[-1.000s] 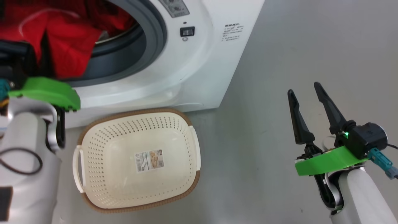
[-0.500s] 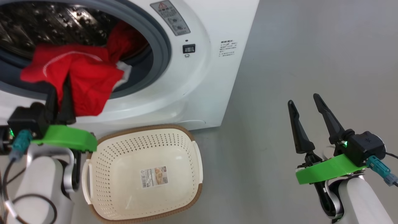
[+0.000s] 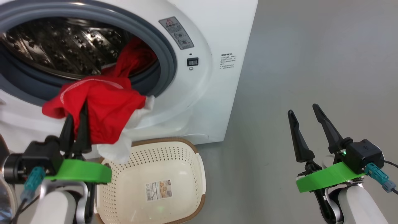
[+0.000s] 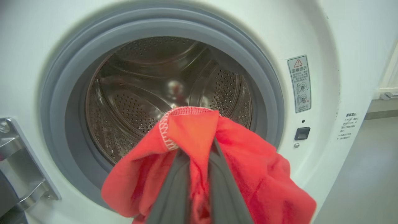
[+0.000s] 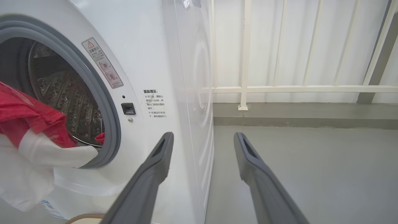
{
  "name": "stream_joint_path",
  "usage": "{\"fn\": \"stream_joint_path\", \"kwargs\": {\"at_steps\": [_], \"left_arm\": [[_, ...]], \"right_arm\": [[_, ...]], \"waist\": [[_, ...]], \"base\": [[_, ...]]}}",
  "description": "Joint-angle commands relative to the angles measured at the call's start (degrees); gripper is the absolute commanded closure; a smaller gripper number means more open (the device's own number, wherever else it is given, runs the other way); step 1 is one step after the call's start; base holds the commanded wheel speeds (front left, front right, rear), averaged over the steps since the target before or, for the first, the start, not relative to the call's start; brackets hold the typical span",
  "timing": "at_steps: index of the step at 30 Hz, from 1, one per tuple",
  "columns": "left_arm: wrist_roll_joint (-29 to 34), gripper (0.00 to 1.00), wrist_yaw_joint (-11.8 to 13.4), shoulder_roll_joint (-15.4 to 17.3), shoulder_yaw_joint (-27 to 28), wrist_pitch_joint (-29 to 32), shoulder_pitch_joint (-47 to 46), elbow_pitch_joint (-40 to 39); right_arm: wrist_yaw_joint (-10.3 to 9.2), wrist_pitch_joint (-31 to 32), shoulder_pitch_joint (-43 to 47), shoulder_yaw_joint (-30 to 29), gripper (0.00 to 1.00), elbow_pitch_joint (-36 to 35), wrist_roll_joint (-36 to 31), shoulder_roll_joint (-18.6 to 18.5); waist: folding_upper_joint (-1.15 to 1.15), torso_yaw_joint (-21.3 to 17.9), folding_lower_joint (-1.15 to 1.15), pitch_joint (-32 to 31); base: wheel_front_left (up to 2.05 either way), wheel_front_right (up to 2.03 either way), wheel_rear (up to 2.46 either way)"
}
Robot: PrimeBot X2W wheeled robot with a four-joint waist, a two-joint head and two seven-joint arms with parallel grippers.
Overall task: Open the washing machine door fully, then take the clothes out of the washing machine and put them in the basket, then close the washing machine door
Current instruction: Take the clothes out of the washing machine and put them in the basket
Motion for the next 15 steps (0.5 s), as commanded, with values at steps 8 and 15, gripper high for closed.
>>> {"fn": "stream_joint_path", "kwargs": {"at_steps": [8,15], "left_arm": [[-0.95,1.0,1.47,0.71,0.85,2.77,4.92,-9.02],[-2.23,1.0,1.36,-1.11,-0.88,3.43,7.37,-8.24]], "right_arm": [[0.35,-0.36,1.53,1.04,0.0,-1.2,0.91,0.0],[0.35,-0.36,1.42,1.26,0.0,-1.83,0.77,0.0]], "waist": [[0.0,0.19,0.0,-1.77],[0.0,0.3,0.0,-0.6]], "base": [[0.0,0.0,0.0],[0.0,0.0,0.0]]}}
